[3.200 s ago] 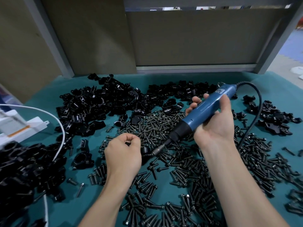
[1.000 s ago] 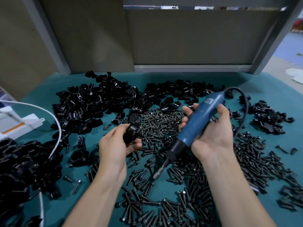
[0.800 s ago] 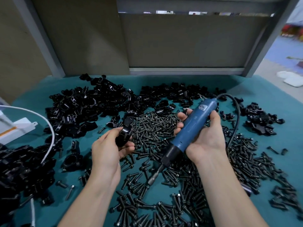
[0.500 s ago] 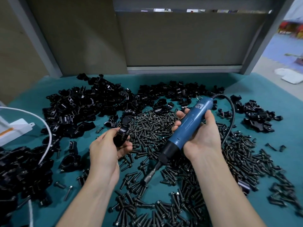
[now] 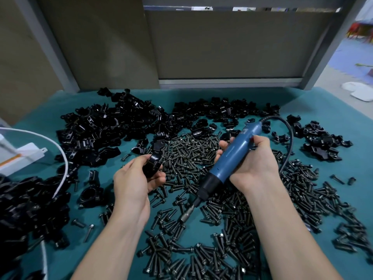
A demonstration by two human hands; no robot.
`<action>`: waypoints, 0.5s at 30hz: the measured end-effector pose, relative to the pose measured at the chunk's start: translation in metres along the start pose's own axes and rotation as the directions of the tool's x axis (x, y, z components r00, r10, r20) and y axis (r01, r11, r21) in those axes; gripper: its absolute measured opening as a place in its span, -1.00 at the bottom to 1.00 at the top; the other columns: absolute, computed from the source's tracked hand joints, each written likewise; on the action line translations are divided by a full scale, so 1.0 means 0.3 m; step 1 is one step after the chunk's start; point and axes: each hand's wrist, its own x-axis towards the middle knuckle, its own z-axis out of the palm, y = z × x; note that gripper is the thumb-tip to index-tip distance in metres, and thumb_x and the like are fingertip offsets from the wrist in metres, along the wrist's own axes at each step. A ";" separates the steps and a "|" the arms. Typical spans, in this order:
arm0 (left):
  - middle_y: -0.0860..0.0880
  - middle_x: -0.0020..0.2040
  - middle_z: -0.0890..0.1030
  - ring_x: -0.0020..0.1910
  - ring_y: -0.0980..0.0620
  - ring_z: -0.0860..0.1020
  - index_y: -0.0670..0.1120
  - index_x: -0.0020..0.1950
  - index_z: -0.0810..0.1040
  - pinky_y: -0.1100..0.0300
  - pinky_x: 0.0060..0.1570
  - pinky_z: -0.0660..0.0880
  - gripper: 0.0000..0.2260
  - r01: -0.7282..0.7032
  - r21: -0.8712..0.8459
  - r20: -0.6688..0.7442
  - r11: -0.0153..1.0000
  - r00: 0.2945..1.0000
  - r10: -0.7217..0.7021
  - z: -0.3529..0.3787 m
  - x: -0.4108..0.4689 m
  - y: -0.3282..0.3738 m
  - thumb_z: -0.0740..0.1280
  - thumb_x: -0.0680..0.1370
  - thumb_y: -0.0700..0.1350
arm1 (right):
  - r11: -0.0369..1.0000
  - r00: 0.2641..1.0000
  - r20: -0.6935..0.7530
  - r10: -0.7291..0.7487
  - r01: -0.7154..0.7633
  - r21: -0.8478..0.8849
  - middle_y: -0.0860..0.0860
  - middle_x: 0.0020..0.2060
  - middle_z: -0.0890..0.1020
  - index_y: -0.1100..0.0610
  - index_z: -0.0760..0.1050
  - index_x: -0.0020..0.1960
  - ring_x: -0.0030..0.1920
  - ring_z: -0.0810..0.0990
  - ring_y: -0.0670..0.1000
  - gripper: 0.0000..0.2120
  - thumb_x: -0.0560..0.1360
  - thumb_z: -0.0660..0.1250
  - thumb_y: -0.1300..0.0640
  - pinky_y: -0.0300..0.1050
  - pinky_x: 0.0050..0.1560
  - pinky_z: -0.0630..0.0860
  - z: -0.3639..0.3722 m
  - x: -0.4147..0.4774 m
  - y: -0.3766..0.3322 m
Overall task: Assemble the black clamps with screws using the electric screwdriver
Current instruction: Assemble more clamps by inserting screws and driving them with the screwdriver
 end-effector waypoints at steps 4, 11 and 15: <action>-0.20 -0.14 0.65 -0.42 0.02 0.62 -0.23 0.05 0.65 0.24 -0.46 0.57 -0.85 0.011 -0.011 0.003 1.000 1.000 -0.011 0.000 -0.005 0.001 0.32 0.68 -0.19 | 0.960 0.995 -0.068 -0.074 0.053 -0.274 0.19 0.07 0.52 0.17 0.44 0.23 0.07 0.61 0.24 -0.72 0.52 0.30 0.28 0.28 0.19 0.60 0.026 -0.011 -0.004; -0.24 -0.07 0.66 -0.41 0.02 0.62 -0.23 0.06 0.66 0.24 -0.46 0.57 -0.85 0.020 -0.014 0.000 1.000 1.000 -0.020 0.001 0.002 0.004 0.32 0.67 -0.19 | 0.449 0.930 -0.051 -0.365 0.128 -0.885 0.09 -0.14 0.70 0.10 0.58 -0.06 -0.16 0.66 0.07 -0.87 0.47 0.50 0.10 -0.01 -0.11 0.63 0.025 -0.020 0.038; -0.26 -0.03 0.67 -0.40 0.01 0.63 -0.24 0.08 0.66 0.24 -0.45 0.57 -0.85 0.031 -0.014 0.011 0.999 0.999 -0.030 0.004 0.001 0.001 0.33 0.67 -0.19 | 0.104 0.850 0.066 -0.523 0.141 -0.985 -0.08 -0.50 0.57 0.08 0.55 -0.22 -0.54 0.52 -0.10 -0.68 0.45 0.46 -0.16 -0.22 -0.54 0.39 0.008 -0.045 0.065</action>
